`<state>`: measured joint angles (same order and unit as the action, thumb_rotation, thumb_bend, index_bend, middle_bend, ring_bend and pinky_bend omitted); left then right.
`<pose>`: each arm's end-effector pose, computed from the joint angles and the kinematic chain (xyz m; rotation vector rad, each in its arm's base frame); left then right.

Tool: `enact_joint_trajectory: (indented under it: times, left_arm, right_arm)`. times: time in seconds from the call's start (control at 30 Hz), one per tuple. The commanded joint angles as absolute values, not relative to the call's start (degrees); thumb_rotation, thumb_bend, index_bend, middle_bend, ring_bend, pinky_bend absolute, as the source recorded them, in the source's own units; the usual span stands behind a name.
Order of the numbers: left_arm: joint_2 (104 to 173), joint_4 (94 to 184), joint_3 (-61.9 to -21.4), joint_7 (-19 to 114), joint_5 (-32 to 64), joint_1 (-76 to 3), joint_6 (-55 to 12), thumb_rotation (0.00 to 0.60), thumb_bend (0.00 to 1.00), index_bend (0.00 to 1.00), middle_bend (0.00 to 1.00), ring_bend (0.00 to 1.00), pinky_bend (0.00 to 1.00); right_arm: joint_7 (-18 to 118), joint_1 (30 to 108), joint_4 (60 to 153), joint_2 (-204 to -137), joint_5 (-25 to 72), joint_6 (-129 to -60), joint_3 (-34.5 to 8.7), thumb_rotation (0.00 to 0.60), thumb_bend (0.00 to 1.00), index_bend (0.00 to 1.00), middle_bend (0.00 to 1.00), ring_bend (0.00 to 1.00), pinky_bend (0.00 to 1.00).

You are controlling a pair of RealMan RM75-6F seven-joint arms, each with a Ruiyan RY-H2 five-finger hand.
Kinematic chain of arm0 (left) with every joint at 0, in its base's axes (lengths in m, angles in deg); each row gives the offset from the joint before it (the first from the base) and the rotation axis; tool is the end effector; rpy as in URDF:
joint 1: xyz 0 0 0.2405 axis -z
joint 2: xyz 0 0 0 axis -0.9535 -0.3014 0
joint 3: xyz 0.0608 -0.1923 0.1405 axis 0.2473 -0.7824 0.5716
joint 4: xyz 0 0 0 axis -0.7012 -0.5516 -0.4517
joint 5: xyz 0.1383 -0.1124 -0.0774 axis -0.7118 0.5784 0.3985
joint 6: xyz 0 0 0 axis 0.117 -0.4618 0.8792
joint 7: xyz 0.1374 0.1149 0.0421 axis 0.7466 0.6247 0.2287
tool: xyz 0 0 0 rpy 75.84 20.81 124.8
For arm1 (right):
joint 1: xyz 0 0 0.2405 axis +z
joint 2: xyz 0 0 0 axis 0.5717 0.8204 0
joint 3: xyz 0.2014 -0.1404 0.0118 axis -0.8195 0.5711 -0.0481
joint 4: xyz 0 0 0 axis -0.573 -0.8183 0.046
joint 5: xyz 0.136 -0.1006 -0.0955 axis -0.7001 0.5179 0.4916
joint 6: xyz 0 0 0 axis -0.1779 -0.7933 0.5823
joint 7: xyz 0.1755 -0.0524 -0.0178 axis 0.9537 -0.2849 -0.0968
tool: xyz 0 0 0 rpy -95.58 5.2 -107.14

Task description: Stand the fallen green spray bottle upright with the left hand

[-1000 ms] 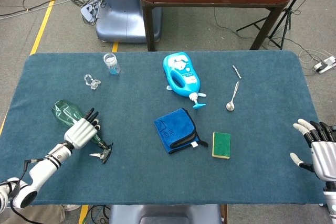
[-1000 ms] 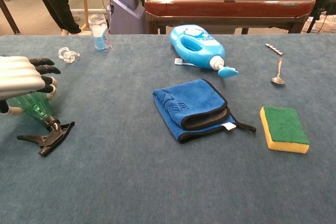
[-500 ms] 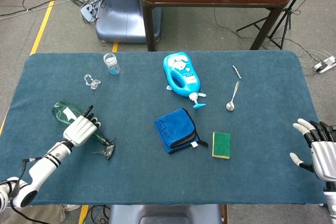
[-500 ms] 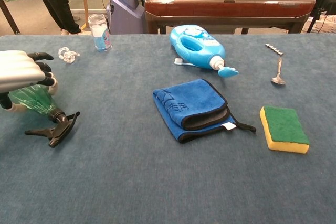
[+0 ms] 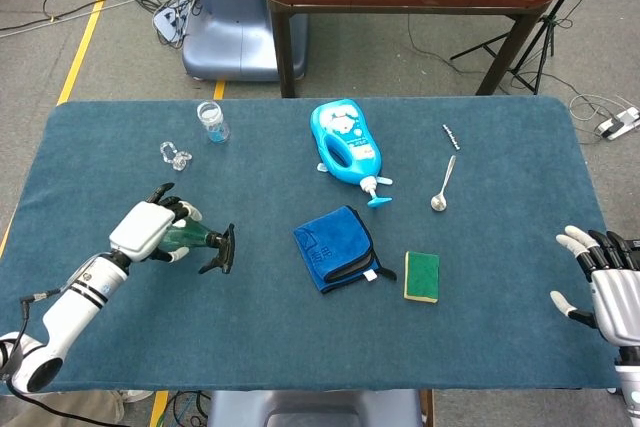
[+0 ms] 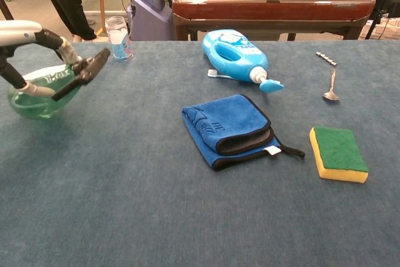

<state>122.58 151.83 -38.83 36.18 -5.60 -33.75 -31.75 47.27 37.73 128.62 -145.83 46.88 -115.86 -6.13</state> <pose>-0.1841 0.3717 0.0876 -1.8983 -0.9758 -0.9730 -0.2941 -0.2103 0.1950 1.3735 -0.8679 0.8531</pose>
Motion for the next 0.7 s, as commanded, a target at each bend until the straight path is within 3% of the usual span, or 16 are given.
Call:
enact_joint_trajectory:
  times: [0.03,0.3,0.7]
  left_arm:
    - [120.38,155.95,-41.91,18.75,-5.73,-33.42,-31.45,0.600,0.36,0.51,0.46,0.23,0.00]
    - [121.86,157.17,-44.48,0.20,-4.11,-32.90,-32.17,0.600,0.36,0.50,0.46,0.23,0.01]
    - [125.59,154.04,-46.12,-7.00,-0.59,-32.61,-33.40,0.600,0.36,0.49,0.46,0.23,0.01]
  right_arm:
    - [47.22,37.65,128.67,-145.79,46.87,-115.94,-6.10,0.600,0.18,0.21,0.16,0.09,0.09]
    - [47.37,37.14,128.51,-145.80,46.44,-116.31,-5.99,0.600,0.18,0.21,0.17,0.09,0.09]
    - [47.77,37.02,128.05,-145.92,46.21,-116.20,-6.02,0.600,0.18,0.21,0.16,0.09,0.09]
